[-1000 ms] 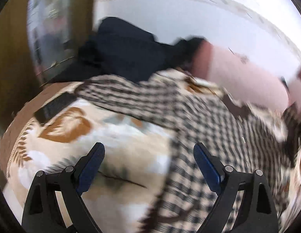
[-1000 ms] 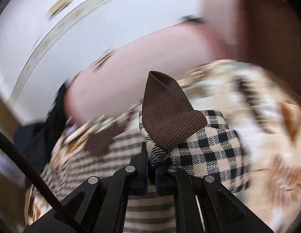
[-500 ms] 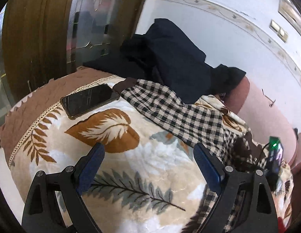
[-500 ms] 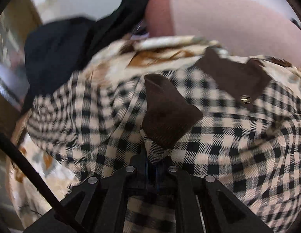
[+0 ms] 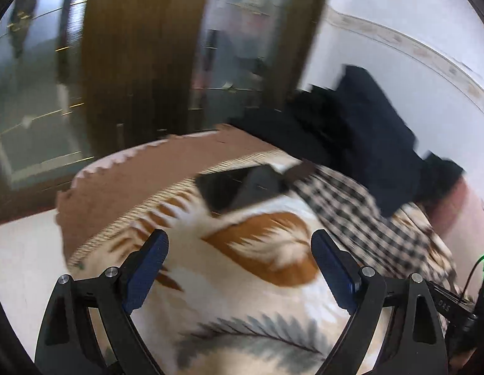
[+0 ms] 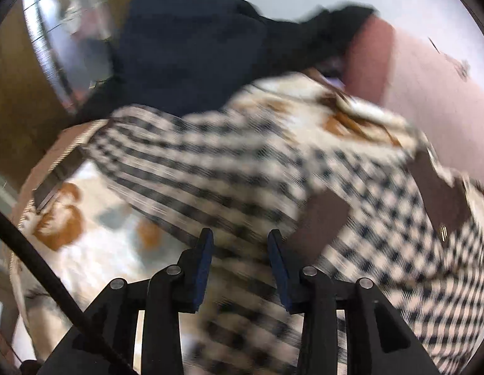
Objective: Fold large clothes
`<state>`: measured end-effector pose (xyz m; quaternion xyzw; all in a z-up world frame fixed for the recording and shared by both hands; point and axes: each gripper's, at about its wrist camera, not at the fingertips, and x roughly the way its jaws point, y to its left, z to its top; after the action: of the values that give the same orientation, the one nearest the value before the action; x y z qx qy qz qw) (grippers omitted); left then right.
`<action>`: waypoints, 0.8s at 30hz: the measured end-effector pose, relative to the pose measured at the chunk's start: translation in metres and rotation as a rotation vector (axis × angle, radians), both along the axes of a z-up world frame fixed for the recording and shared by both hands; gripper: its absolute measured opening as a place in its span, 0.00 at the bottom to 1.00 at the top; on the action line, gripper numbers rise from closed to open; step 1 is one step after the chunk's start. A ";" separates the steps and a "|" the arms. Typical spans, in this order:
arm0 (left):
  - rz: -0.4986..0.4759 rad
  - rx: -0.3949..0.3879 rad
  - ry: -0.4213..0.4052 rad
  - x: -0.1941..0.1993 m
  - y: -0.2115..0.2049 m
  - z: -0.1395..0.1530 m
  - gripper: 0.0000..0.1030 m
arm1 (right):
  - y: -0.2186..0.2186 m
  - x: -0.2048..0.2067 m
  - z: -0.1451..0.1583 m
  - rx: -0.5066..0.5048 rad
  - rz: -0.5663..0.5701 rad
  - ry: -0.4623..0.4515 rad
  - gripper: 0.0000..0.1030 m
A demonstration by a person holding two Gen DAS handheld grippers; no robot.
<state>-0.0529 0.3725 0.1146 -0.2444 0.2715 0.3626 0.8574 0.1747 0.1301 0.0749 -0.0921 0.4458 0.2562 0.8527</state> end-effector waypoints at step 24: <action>0.139 -0.101 -0.016 -0.013 0.045 -0.017 0.89 | 0.215 0.019 -0.008 -0.095 0.105 -0.087 0.06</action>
<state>-0.0658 0.4174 0.0975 -0.3083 0.2649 0.4050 0.8190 0.1942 0.3451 0.0673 -0.1666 0.4147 0.2748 0.8513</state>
